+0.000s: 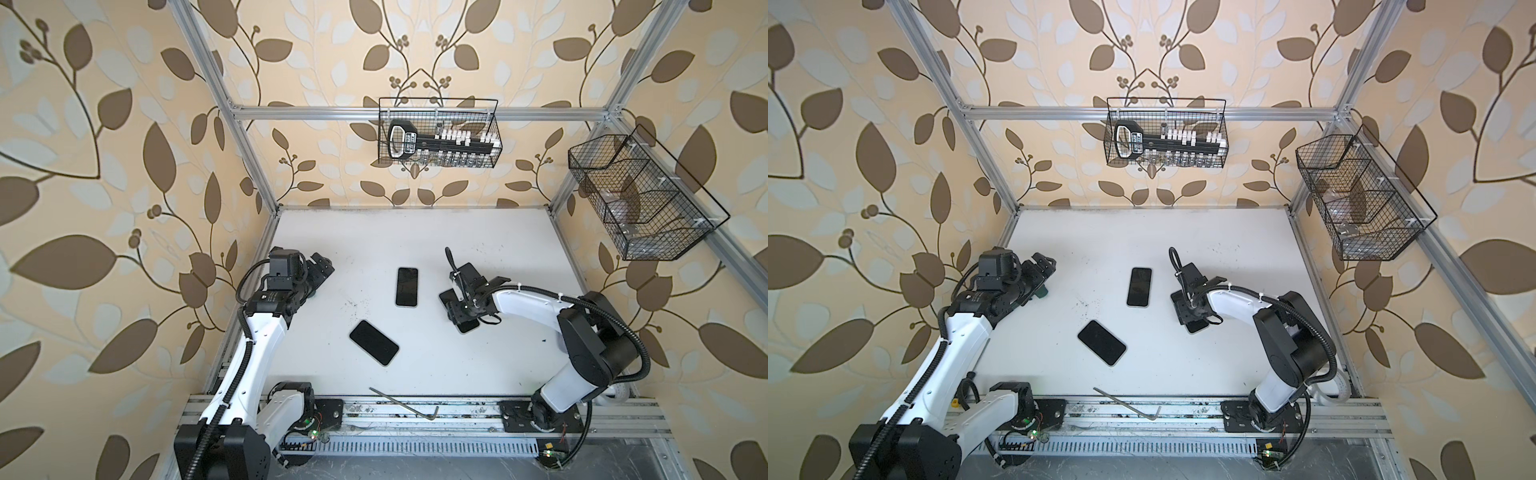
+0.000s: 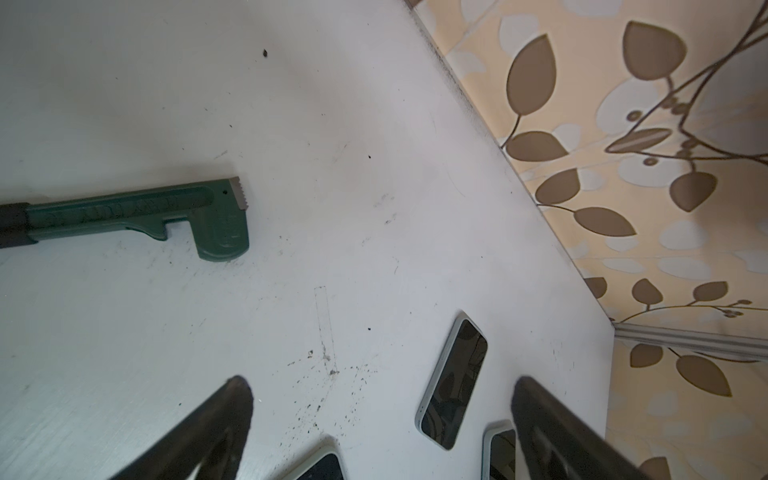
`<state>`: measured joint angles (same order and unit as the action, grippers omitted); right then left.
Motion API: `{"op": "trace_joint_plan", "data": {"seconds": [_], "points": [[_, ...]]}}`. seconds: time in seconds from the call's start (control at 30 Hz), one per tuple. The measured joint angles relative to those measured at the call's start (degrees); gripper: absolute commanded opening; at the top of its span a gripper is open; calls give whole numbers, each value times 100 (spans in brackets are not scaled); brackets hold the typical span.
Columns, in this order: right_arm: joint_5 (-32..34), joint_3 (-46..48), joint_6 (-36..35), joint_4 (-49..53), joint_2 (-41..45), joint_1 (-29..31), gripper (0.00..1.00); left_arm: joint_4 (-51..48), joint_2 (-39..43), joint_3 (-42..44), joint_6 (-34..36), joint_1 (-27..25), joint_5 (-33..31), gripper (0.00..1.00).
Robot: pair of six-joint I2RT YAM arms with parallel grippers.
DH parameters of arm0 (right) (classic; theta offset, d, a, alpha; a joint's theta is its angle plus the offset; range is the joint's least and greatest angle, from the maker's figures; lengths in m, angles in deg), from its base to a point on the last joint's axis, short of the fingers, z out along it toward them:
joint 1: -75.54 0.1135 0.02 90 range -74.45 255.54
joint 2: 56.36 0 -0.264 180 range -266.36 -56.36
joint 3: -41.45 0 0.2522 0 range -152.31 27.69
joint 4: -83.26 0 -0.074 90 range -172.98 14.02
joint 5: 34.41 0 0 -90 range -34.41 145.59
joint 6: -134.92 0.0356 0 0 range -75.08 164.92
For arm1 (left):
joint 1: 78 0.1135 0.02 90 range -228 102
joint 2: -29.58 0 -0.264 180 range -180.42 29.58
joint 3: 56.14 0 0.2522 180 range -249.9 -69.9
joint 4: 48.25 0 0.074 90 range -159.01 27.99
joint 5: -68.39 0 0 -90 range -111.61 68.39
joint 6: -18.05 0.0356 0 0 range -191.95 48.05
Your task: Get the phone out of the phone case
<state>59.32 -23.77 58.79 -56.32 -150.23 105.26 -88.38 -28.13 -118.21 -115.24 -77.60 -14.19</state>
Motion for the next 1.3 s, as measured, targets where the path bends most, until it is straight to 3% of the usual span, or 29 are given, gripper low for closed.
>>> {"op": "trace_joint_plan", "data": {"seconds": [0.23, 0.47, 0.6, 1.03, 1.13, 1.3], "points": [[-339, -15, 2, 103, 424, -103, 65, 402, -579, -22, -39, -1095, 251, 98], [-835, -450, 2, 352, 693, -103, 65, 1169, -1738, -352, -125, -2367, 608, 92], [-1178, -815, 0, 428, 780, -101, 65, 1606, -2347, -723, -210, -2830, 837, 87], [-1687, -1054, 9, 487, 793, -17, 64, 2522, -3333, -1209, -560, -3462, 1364, 67], [-1762, -1054, 17, 485, 793, -15, 64, 2594, -3429, -1235, -634, -3501, 1412, 50], [-1895, -1054, 35, 474, 793, -17, 64, 2673, -3598, -1279, -647, -3536, 1554, 44]]}}
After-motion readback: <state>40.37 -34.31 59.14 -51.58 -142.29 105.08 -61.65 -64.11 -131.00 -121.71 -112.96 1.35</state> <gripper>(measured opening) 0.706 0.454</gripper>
